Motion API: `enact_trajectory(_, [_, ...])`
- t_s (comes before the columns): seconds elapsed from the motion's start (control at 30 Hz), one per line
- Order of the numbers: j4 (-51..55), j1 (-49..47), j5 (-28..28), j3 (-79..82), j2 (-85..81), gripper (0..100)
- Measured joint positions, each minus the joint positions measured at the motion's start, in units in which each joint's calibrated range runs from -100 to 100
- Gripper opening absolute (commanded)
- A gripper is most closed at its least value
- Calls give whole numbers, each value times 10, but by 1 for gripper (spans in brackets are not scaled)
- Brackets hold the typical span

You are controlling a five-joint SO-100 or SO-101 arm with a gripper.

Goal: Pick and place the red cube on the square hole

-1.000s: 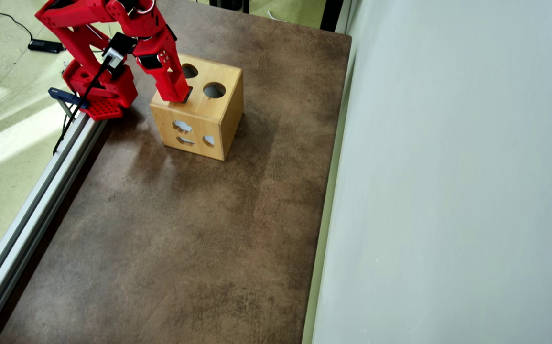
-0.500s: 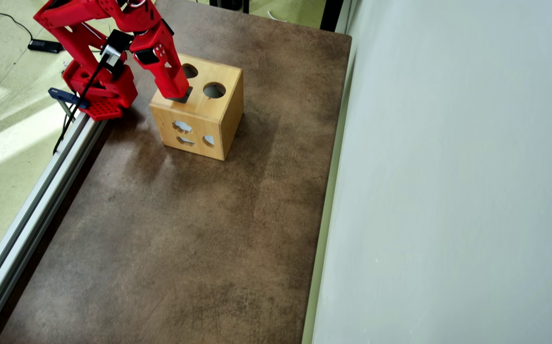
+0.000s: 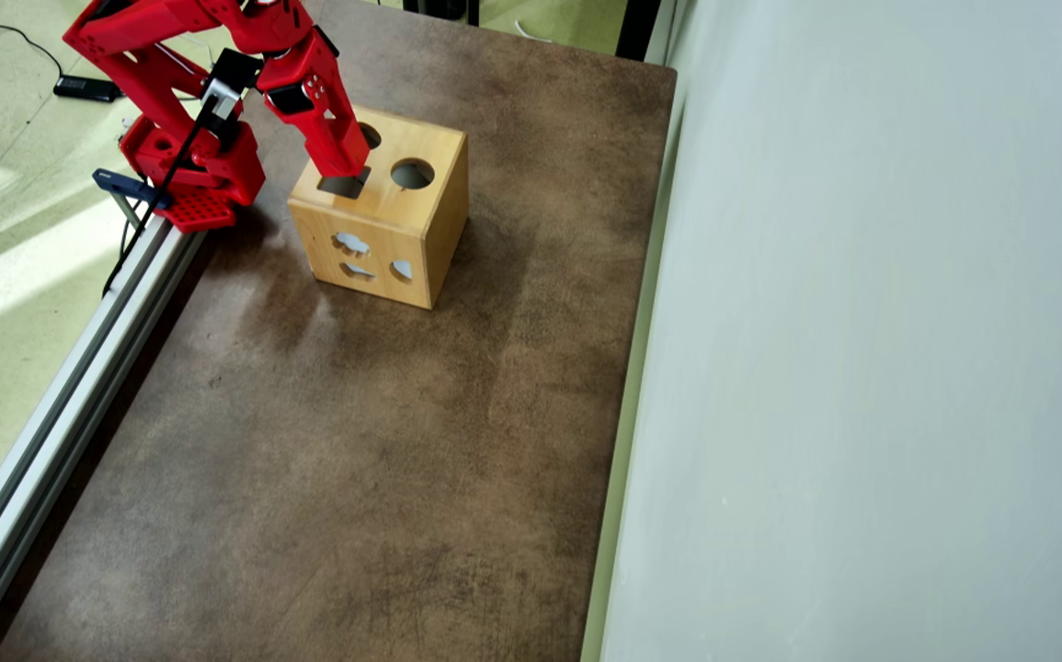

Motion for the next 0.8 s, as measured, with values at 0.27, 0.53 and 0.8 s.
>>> enact_trajectory(0.27, [0,0,0,12,0,2])
enact_trajectory(0.53, [0,0,0,18,0,2])
enact_trajectory(0.8, [0,0,0,20,8,2])
